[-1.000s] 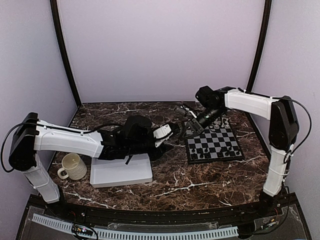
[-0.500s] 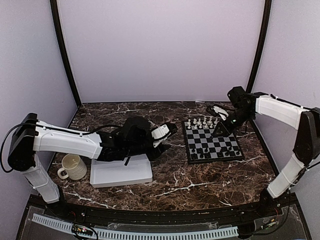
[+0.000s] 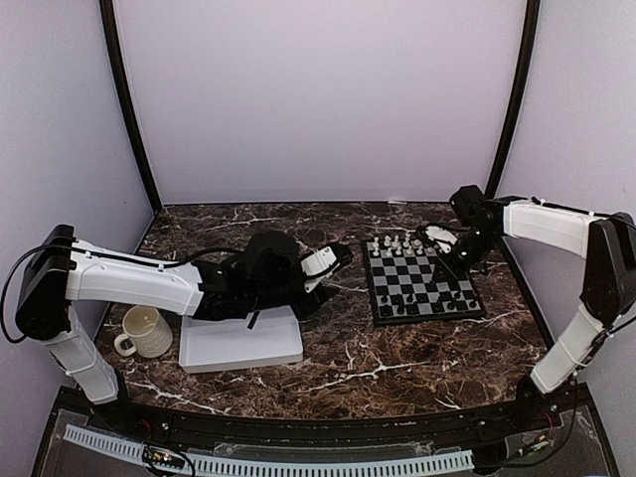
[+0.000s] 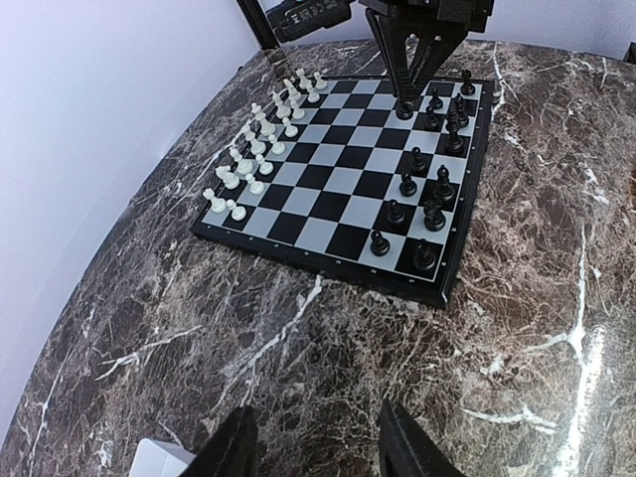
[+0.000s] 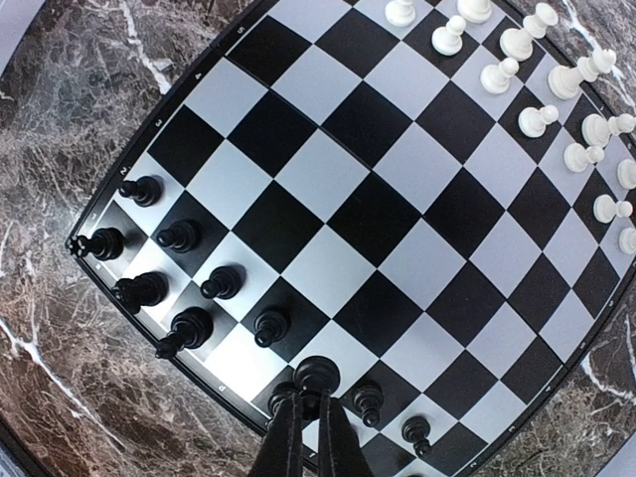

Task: Set up the chess pieces on the board
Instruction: Place the pawn at e8.

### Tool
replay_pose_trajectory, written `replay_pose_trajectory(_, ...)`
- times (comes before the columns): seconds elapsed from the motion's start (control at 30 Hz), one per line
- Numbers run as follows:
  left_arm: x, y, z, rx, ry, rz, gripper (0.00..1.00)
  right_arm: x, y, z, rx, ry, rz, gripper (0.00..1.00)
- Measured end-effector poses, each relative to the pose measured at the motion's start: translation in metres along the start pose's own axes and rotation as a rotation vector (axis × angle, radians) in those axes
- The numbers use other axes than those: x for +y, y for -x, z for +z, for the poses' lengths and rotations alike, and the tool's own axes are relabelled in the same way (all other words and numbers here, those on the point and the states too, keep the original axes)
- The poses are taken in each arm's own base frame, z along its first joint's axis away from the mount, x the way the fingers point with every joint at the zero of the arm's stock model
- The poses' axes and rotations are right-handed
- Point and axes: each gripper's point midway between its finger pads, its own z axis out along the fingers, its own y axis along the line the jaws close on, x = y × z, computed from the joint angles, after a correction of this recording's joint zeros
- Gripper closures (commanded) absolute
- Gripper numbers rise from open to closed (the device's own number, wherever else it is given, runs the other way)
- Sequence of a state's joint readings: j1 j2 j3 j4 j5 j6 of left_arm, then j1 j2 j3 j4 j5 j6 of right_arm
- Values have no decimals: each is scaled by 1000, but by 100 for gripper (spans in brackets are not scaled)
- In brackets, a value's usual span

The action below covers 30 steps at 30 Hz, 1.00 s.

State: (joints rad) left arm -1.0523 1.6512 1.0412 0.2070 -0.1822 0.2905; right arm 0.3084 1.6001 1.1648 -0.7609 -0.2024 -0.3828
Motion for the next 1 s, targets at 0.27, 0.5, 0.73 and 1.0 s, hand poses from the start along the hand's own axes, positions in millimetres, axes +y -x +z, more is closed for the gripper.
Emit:
replay_pose_trajectory(0.27, 4, 1, 0, 4, 18, -8, 55, -1, -15, 17, 64, 9, 13, 94)
replay_pose_trajectory(0.5, 3, -3, 1, 20, 18, -8, 55, -1, -22, 27, 97, 19, 20, 94)
replay_pose_trajectory(0.73, 3, -6, 2, 29, 19, -10, 55, -2, -25, 32, 113, 19, 24, 92)
replay_pose_trajectory(1.0, 3, -6, 2, 30, 21, -10, 55, -5, -29, 37, 134, 11, 29, 89)
